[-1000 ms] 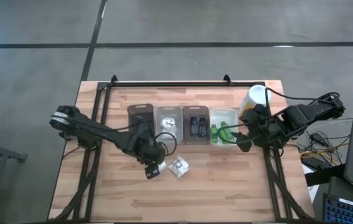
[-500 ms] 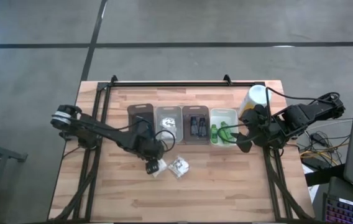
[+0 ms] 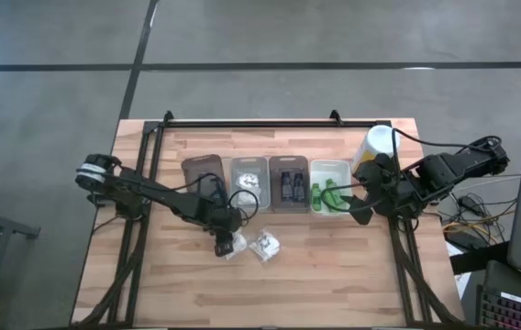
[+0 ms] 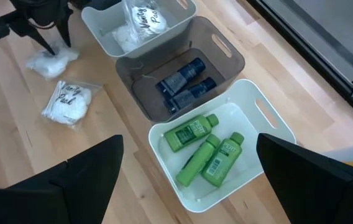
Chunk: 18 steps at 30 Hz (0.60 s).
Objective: Pick & Place Travel size toiletries
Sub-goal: Put the white cotton pack into the gray bin
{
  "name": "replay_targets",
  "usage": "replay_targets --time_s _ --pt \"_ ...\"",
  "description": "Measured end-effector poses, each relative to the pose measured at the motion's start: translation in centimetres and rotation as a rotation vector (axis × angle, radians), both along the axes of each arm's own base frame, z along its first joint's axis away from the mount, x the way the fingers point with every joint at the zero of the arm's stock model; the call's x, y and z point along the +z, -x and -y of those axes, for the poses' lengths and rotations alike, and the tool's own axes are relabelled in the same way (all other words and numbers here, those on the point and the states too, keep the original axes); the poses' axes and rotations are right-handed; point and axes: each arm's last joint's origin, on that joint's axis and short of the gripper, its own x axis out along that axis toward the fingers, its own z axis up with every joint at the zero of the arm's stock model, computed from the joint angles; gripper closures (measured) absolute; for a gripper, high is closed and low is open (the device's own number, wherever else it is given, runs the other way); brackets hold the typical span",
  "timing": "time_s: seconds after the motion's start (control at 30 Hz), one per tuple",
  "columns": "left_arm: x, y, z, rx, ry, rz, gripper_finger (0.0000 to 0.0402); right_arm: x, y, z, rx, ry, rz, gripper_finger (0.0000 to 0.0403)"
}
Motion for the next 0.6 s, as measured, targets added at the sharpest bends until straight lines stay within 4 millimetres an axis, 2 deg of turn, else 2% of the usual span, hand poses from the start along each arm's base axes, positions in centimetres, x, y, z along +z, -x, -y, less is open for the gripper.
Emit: replay_targets --time_s 0.17,0.3,0.5,0.6 --pt "0.2 -0.1 0.1 -0.007 0.037 -0.007 0.0317 0.0 0.0 0.1 0.008 0.012 -0.005 0.0039" --pt "1.2 -0.6 0.3 -0.014 0.042 0.019 0.0384 0.0 0.0 0.1 0.014 0.019 -0.009 0.0039" --pt "3.8 -1.6 0.6 -0.048 0.014 0.027 0.0392 0.0 0.0 0.1 0.027 0.034 -0.016 0.0039" --pt "5.7 -1.8 0.7 -0.068 -0.005 -0.010 0.0397 0.0 0.0 0.1 0.028 0.037 -0.016 0.0039"
